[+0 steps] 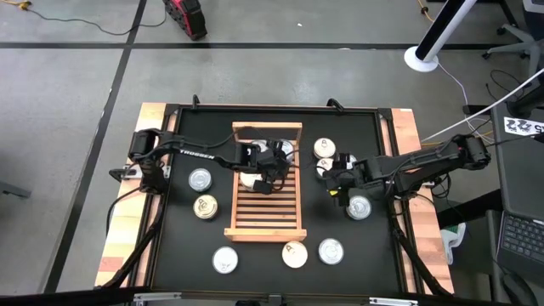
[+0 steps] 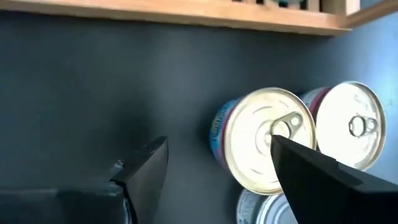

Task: Stack canned seafood by type on shelf
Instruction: Put the blue-pink tuna can on the shelf

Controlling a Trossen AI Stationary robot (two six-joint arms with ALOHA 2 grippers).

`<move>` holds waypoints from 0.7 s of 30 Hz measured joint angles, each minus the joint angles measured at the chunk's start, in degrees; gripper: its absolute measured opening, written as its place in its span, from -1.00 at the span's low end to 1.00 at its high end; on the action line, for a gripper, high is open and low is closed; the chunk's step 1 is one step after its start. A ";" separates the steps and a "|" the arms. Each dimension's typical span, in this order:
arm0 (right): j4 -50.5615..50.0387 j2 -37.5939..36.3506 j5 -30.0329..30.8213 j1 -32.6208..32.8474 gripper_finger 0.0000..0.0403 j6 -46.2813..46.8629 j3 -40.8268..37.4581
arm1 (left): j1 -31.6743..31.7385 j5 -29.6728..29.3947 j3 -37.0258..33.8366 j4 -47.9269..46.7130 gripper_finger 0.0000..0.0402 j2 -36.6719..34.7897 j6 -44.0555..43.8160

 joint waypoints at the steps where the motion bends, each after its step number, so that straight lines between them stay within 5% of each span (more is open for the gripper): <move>1: 0.78 0.00 0.83 0.00 0.39 0.02 -0.82 | -0.23 -0.01 0.01 0.01 -0.32 -0.39 -0.39; 8: 7.34 0.00 6.54 0.00 0.39 -2.43 -5.46 | -0.92 -0.09 0.01 0.07 -0.34 -1.92 -2.78; 21: 16.35 0.00 7.57 0.00 0.39 -2.65 -13.69 | -0.97 -0.08 0.01 0.06 -0.34 -2.06 -3.44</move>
